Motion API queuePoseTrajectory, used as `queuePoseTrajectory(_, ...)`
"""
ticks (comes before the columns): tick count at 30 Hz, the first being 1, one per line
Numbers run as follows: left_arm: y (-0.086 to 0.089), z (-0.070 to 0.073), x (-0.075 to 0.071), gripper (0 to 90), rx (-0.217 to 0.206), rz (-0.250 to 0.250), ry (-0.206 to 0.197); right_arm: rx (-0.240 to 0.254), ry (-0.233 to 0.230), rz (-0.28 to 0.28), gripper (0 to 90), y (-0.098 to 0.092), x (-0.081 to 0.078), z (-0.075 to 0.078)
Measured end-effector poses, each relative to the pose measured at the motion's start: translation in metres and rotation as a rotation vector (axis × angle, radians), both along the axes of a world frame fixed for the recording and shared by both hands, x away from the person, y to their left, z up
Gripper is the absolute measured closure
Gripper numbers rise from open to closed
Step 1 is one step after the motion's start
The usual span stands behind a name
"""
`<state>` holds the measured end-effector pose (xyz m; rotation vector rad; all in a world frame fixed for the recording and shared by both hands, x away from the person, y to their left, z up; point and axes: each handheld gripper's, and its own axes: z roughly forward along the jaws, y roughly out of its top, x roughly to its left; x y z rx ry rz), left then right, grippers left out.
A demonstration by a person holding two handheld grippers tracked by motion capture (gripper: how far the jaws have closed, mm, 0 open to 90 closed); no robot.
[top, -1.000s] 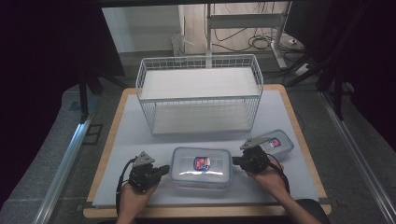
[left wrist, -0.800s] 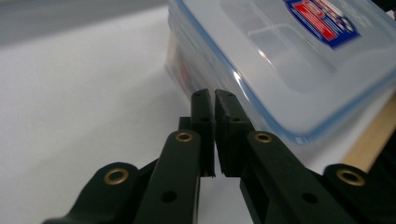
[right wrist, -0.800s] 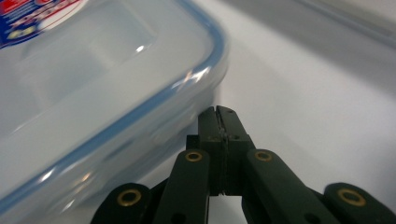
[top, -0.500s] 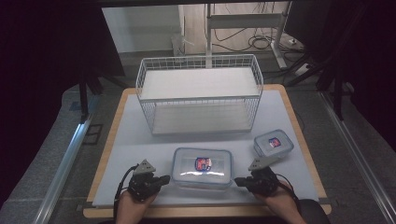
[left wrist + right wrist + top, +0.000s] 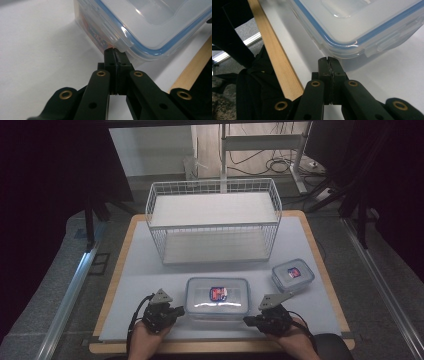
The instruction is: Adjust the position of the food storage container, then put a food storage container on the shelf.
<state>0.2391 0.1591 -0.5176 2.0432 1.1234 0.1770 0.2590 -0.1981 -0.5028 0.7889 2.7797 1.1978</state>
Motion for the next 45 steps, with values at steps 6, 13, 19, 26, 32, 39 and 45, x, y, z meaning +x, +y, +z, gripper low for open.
queuePoseTrajectory(6, 0.000, 0.001, 0.003, 88.7, 0.007, 0.000, -0.003, -0.029, -0.045, -0.015, 88.7, -0.007, 0.002, 0.003)
queuePoseTrajectory(13, 0.031, 0.007, -0.008, 61.7, 0.026, 0.087, -0.075, -0.059, -0.156, -0.145, 73.8, -0.045, 0.014, 0.014)
queuePoseTrajectory(19, 0.038, 0.000, -0.007, 25.1, 0.042, 0.056, -0.112, -0.078, -0.198, -0.151, 41.2, -0.049, 0.019, 0.010)
queuePoseTrajectory(26, 0.034, -0.005, -0.004, 11.9, 0.067, 0.050, -0.081, -0.086, -0.206, -0.132, 28.5, -0.049, 0.020, 0.003)
queuePoseTrajectory(32, 0.039, -0.007, -0.003, 7.7, 0.046, 0.052, -0.117, -0.076, -0.188, -0.138, 24.5, -0.050, 0.021, 0.000)
queuePoseTrajectory(39, 0.040, -0.010, -0.003, 3.7, 0.048, 0.061, -0.145, -0.058, -0.182, -0.141, 20.8, -0.050, 0.023, 0.000)
queuePoseTrajectory(45, 0.040, -0.003, 0.001, 5.8, 0.037, 0.084, -0.074, -0.014, -0.148, -0.140, 21.5, -0.052, 0.025, 0.006)
